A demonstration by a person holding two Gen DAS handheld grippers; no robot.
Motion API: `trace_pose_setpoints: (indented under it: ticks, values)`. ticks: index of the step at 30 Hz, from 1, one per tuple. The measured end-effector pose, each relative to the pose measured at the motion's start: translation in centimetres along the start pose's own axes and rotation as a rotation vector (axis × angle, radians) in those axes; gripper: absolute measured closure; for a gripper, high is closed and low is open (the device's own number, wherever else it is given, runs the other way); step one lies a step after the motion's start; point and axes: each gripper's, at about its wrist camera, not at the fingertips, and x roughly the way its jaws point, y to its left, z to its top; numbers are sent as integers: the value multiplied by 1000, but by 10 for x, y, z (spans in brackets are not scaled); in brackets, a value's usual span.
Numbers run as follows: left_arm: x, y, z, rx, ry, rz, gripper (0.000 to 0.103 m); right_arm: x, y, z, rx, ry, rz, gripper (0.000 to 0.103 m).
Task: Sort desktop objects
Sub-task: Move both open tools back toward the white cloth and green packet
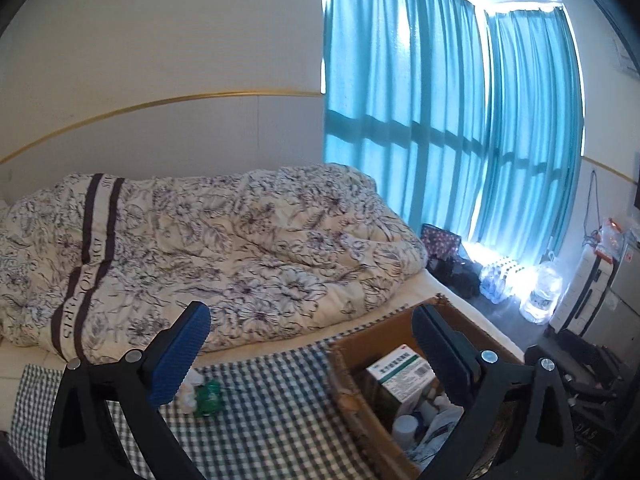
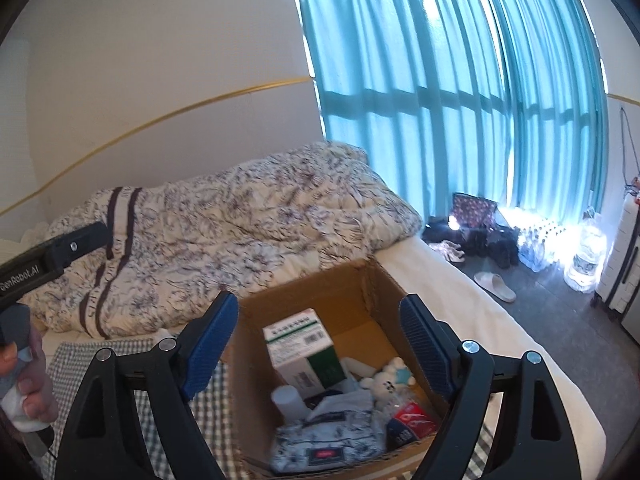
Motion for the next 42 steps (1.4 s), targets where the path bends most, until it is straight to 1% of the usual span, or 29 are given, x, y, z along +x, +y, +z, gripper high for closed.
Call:
trace_pose_setpoints:
  ticks: [4, 10, 12, 13, 15, 19, 23, 28, 30, 32, 37, 40, 42]
  values:
    - [-7, 30, -2, 1, -5, 60, 0, -2, 16, 1, -7, -25, 35, 15]
    - [-8, 77, -12, -7, 2, 149, 0, -2, 46, 2, -56, -56, 88, 13]
    - [-5, 90, -16, -9, 13, 178, 0, -2, 55, 1, -78, -69, 106, 9]
    - [-2, 97, -19, -11, 21, 191, 0, -1, 61, 0, -93, -80, 128, 7]
    - [3, 110, -25, -17, 40, 205, 0, 1, 68, -2, -113, -90, 151, 7]
    - [18, 129, -38, -5, 79, 236, 0, 9, 85, -8, -162, -86, 163, 7]
    - [39, 148, -53, -18, 121, 252, 0, 24, 101, -16, -205, -51, 161, 7]
    - [72, 169, -77, -34, 202, 271, 0, 42, 126, -29, -276, -20, 185, 6]
    - [85, 176, -86, -32, 230, 276, 0, 47, 136, -33, -297, -1, 211, 6]
    - [103, 184, -100, -34, 274, 283, 0, 51, 144, -36, -307, 4, 240, 6]
    - [140, 198, -133, -41, 365, 268, 0, 76, 166, -56, -343, 60, 288, 6]
    - [158, 203, -149, -46, 399, 256, 0, 100, 177, -73, -357, 125, 290, 6]
    - [168, 206, -157, -61, 416, 245, 0, 109, 182, -81, -368, 147, 290, 6]
